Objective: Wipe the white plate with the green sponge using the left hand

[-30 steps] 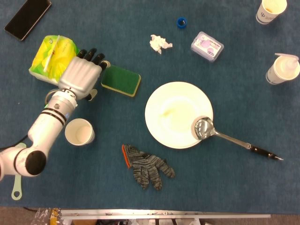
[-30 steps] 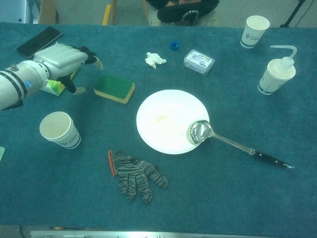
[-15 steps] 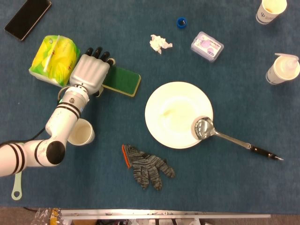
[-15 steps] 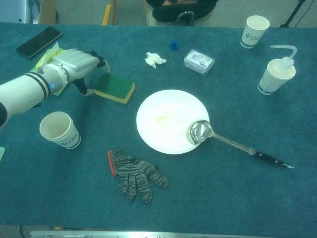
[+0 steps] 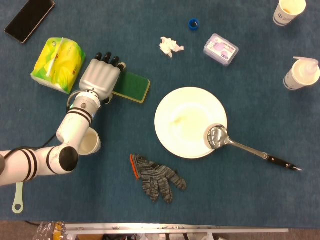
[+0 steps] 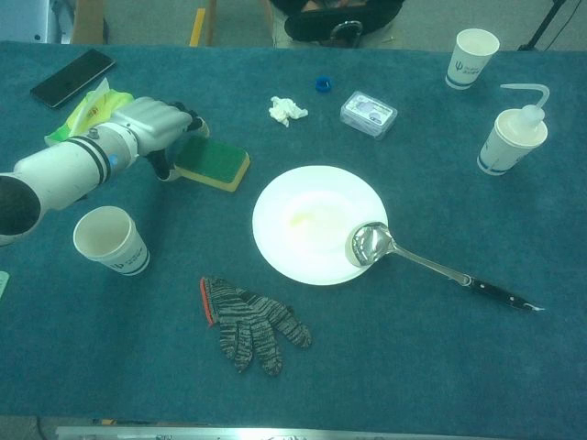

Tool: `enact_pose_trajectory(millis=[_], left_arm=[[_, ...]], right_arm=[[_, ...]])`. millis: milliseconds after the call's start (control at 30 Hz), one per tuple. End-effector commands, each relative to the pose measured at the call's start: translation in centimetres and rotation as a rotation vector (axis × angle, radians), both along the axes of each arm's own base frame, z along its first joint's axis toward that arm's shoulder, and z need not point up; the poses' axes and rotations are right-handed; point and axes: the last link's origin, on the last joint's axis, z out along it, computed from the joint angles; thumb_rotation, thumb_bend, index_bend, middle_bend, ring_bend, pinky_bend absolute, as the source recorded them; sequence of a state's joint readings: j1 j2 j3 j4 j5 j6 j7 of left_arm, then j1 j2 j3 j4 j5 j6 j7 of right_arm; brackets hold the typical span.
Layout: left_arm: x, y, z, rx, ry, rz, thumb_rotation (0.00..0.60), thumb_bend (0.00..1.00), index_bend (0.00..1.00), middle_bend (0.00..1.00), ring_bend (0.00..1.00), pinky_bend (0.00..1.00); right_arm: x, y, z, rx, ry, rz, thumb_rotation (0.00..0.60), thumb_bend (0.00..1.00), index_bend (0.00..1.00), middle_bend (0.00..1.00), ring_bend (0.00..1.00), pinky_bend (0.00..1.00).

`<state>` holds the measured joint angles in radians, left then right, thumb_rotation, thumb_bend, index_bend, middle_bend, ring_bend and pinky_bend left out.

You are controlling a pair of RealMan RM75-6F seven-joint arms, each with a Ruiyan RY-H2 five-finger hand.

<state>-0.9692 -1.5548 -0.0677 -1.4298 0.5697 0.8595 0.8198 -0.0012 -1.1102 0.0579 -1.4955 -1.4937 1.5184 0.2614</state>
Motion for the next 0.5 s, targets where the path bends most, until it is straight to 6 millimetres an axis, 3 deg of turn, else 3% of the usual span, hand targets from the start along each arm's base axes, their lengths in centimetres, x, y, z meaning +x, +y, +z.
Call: enact_pose_trajectory(millis=[33, 500], left_arm=[[0.12, 0.06, -0.24, 0.000, -0.004, 0.008, 0.600, 0.28, 0.15, 0.10, 0.03, 0.08], [0.80, 0.08, -1.11, 0.005, -0.032, 0.030, 0.600, 0.28, 0.32, 0.17, 0.05, 0.08]], right_arm=[[-0.05, 0.04, 0.04, 0.000, 0.001, -0.002, 0.600, 0.26, 0.30, 0.29, 0.20, 0.32], [-0.19, 0.00, 0.08, -0.004, -0.002, -0.005, 0.600, 0.26, 0.30, 0.29, 0.20, 0.32]])
